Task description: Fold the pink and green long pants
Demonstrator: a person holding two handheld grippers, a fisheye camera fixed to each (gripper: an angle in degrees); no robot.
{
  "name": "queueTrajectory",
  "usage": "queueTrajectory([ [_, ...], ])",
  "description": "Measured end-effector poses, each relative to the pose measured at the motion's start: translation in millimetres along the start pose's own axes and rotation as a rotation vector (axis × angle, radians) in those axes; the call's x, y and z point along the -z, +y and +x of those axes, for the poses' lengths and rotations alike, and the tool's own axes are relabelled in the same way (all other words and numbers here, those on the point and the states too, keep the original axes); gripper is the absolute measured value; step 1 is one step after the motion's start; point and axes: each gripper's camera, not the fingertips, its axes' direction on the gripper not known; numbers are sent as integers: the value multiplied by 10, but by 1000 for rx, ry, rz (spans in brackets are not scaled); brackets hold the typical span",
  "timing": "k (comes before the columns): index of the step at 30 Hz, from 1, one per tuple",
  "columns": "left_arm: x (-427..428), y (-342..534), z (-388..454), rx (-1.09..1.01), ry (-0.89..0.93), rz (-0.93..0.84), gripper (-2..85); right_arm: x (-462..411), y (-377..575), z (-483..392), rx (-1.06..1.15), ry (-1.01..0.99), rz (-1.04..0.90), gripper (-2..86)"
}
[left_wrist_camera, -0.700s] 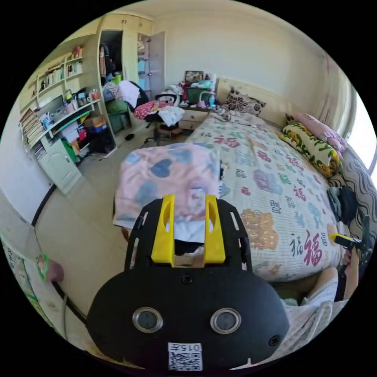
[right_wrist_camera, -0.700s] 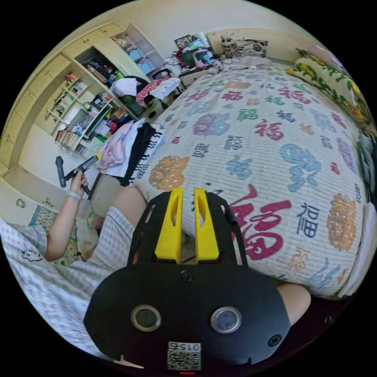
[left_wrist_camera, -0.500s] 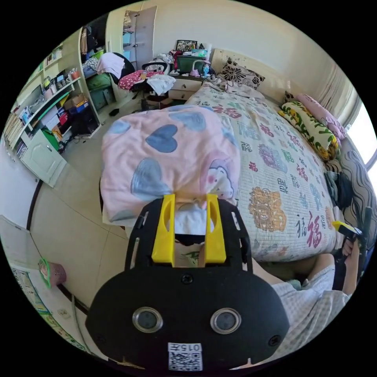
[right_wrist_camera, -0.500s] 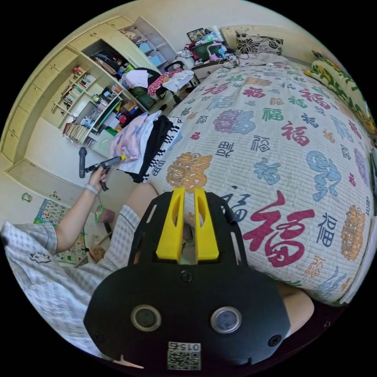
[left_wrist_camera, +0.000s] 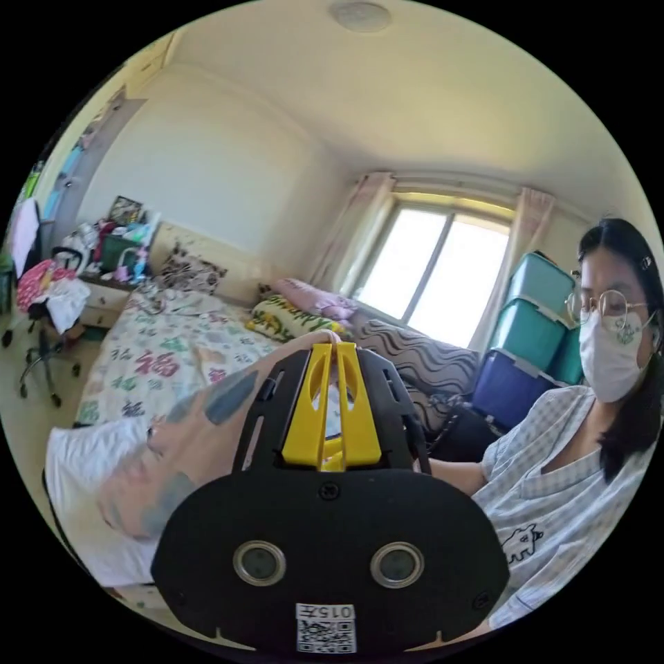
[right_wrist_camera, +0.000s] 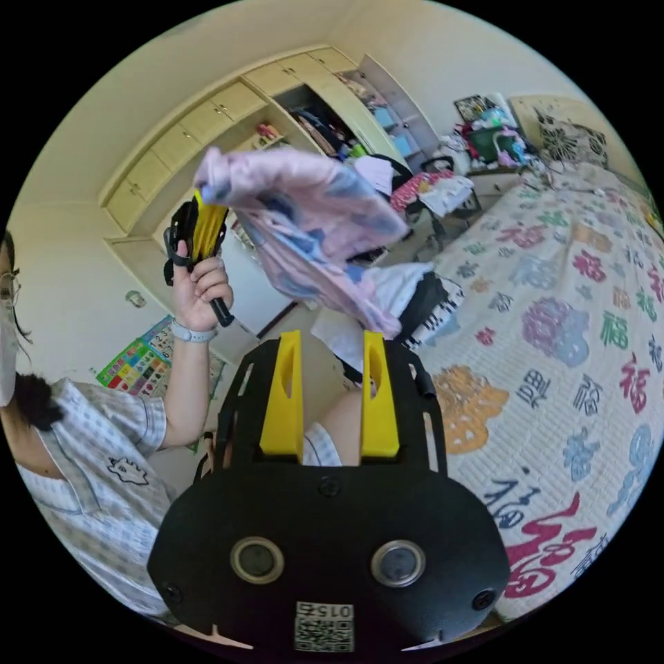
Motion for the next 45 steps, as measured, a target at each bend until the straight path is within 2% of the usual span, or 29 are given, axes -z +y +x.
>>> queueTrajectory([
  [4,-322,-300,164,20,237,39,-6,340,28,-170,45,184,45,49],
  [6,-529,-464,241,24,324,81,-7,823,163,-226,73,294,127,16],
  [10,-769,-669,331,20,404,151,-7,1665,284,-355,62,543,252,1],
  [13,-778,-580,252,45,345,233,-4,2159,339,-615,118,725,318,-3],
  [16,-781,-90,-95,148,198,163,4,2073,463,-645,172,811,175,-4],
  [17,-833,254,-317,259,125,86,9,1883,587,-510,154,813,72,-4],
  [19,-976,912,-679,484,56,-49,25,1488,906,-121,57,802,-132,-3],
  [21,-1120,1774,-1046,734,80,-179,80,1056,1554,568,-208,786,-360,2],
  [23,-1109,2198,-1153,864,108,-182,93,988,1924,809,-351,721,-438,9],
  [25,-1080,2298,-1143,853,65,-192,90,1116,2080,802,-365,704,-394,26],
  [28,-1297,2075,-1139,732,-64,-297,99,1478,2119,995,-457,765,-313,54],
  [33,-2524,1461,-1067,434,-99,-503,117,1971,2196,1708,-690,688,-178,114],
  [39,-3971,1197,-1296,387,-126,-629,117,1905,2219,2421,-858,538,-182,159],
  [45,-5150,1102,-1612,330,-230,-782,134,2161,2328,2712,-950,625,-163,113],
])
